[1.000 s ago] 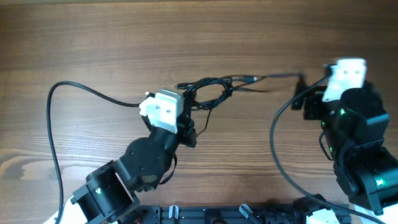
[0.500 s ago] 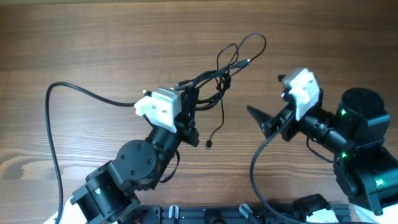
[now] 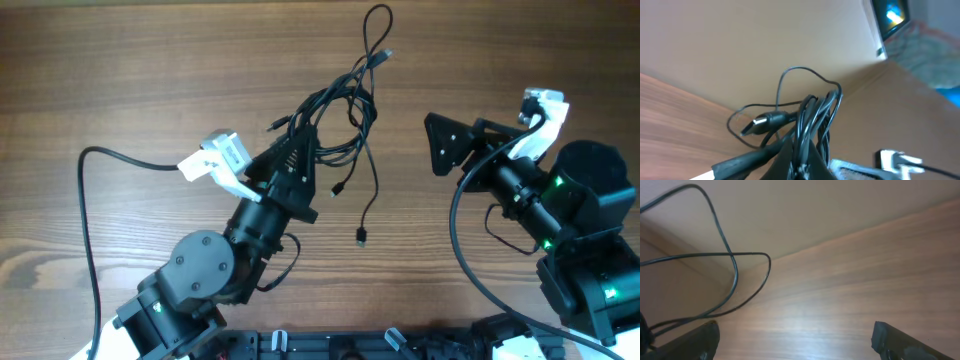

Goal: Untangle cables

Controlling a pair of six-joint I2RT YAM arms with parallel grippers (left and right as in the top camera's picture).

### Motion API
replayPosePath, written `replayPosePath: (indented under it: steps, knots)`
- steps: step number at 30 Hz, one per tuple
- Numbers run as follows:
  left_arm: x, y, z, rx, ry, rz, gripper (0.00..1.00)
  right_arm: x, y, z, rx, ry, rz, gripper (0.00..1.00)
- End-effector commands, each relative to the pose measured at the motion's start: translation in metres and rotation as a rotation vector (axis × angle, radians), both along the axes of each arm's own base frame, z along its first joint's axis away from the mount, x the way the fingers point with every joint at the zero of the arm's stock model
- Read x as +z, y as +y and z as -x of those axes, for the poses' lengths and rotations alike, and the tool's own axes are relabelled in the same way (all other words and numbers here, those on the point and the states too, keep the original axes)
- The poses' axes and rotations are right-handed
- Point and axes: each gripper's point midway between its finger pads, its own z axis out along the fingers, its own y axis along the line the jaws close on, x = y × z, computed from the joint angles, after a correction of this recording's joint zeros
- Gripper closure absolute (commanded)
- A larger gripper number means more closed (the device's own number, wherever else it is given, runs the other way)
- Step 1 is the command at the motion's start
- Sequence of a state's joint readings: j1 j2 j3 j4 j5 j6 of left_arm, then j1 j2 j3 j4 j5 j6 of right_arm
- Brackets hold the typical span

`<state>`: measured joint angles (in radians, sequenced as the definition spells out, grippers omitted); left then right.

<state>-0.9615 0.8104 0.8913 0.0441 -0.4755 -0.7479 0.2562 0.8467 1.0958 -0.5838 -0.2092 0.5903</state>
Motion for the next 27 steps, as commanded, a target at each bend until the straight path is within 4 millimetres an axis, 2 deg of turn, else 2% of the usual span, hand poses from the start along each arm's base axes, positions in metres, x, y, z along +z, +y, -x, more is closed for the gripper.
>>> replayPosePath:
  steps: [1, 5, 8, 10, 13, 16, 17, 21, 22, 24, 27]
  knots:
    - [0.023, -0.004, 0.010, -0.082, -0.032, 0.106, 0.96, 0.009, 0.005, 0.005, -0.012, 0.051, -0.152, 0.00]
    - [0.037, -0.006, 0.015, -0.124, -0.033, 0.211, 0.96, 0.006, 0.015, 0.004, -0.004, 0.140, -0.286, 0.00]
    - [0.039, -0.006, 0.015, -0.145, 0.003, 0.291, 0.96, 0.015, 0.041, -0.001, 0.129, 0.160, -0.369, 0.00]
    - [0.045, -0.007, 0.018, -0.169, -0.005, 0.324, 0.96, 0.021, 0.067, -0.003, 0.280, 0.204, -0.452, 0.00]
    - [0.059, -0.006, 0.022, -0.188, -0.044, 0.365, 0.96, 0.013, 0.087, -0.005, 0.386, 0.319, -0.533, 0.00]
    - [0.064, -0.003, 0.023, -0.187, -0.060, 0.383, 0.96, 0.004, 0.092, -0.015, 0.396, 0.350, -0.540, 0.00]
    - [0.064, -0.003, 0.023, -0.185, -0.064, 0.383, 0.96, 0.007, 0.094, -0.017, 0.403, 0.348, -0.556, 0.00]
    - [0.069, -0.004, 0.024, -0.193, -0.079, 0.401, 0.96, 0.039, 0.098, -0.019, 0.450, 0.275, -0.641, 0.00]
    - [0.069, -0.006, 0.024, -0.202, -0.081, 0.400, 0.96, 0.051, 0.099, -0.018, 0.474, 0.250, -0.669, 0.00]
    - [0.071, -0.014, 0.024, -0.231, -0.092, 0.404, 0.96, 0.061, 0.103, -0.015, 0.528, 0.235, -0.693, 0.00]
    - [0.076, -0.036, 0.025, -0.313, -0.125, 0.408, 0.96, 0.058, 0.109, -0.013, 0.569, 0.278, -0.708, 0.00]
